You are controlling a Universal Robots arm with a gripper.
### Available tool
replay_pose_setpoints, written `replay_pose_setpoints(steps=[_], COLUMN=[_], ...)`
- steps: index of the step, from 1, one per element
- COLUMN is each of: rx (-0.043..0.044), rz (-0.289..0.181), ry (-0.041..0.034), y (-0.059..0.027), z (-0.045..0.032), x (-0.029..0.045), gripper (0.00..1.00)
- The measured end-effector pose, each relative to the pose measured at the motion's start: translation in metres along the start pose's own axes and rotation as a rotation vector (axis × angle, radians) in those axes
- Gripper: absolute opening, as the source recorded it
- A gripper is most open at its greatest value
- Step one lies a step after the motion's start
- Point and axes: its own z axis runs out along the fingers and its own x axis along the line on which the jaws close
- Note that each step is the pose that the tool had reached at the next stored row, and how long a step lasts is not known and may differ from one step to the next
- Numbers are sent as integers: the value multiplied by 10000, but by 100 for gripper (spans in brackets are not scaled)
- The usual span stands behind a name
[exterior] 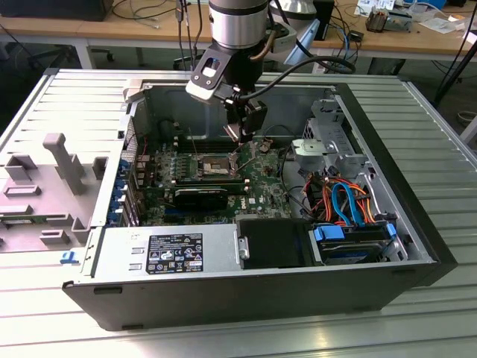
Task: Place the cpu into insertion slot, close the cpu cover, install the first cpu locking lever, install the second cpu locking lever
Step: 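Place the cpu into insertion slot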
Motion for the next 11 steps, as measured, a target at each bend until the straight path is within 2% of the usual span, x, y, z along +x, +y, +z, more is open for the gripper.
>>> replay_pose_setpoints(steps=[11], rx=[-2], rz=[150], ry=[-14], y=[0], z=[0], x=[0], gripper=[55])
